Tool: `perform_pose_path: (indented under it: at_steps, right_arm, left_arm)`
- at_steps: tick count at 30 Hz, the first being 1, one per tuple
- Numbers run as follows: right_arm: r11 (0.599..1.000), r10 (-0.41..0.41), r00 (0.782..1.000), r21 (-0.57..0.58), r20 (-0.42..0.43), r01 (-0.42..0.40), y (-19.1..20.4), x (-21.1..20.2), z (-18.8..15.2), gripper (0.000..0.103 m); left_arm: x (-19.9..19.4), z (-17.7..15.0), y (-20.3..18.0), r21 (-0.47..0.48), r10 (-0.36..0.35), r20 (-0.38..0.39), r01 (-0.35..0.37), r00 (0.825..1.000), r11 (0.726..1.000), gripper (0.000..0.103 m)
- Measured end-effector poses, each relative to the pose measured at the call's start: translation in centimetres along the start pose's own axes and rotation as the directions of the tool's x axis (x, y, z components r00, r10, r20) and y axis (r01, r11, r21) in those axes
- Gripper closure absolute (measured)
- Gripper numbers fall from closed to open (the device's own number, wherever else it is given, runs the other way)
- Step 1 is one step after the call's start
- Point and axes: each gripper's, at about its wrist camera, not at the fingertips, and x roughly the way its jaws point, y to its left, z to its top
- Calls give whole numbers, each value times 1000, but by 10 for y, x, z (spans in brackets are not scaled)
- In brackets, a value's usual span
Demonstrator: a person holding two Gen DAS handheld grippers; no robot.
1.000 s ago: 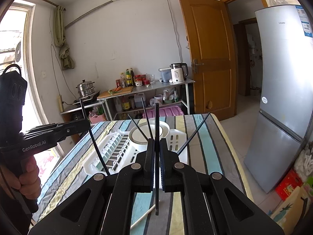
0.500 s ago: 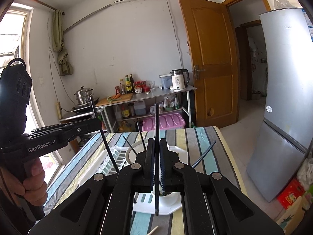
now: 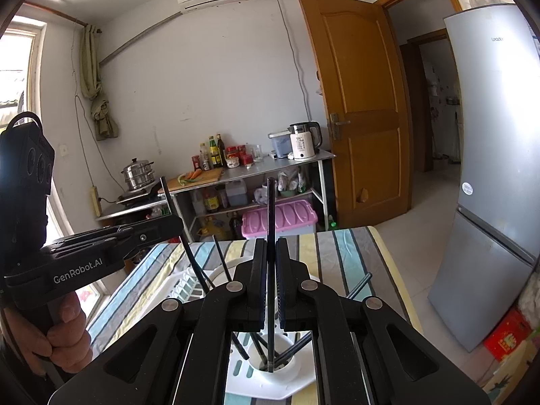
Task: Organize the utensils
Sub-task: 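Lower the black chopsticks into the white cup and open both tools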
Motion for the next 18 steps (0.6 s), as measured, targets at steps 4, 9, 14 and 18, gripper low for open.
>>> perform_pose_path:
  at_steps: [4,9,14,18]
  right_arm:
    - [1000,-5,1000,14,-15,5,-6,12,-4,98]
    - [1000,-12,999,26,-48,13,-12,27,-14,98]
    - [999,-18,996,35,-84,21,-18,39,-25,98]
    - [999,-23,994,44,-103,28,-23,44,-31,98]
  left_arm:
    - [16,-5,6,-18,-6,-16,6,1000,1000,99]
    - [35,-14,13,-35,-11,-43,10,999,999,99]
    - [50,-26,19,-48,-11,-76,8,997,999,99]
    - [58,-33,23,-56,-4,-96,-1,995,998,99]
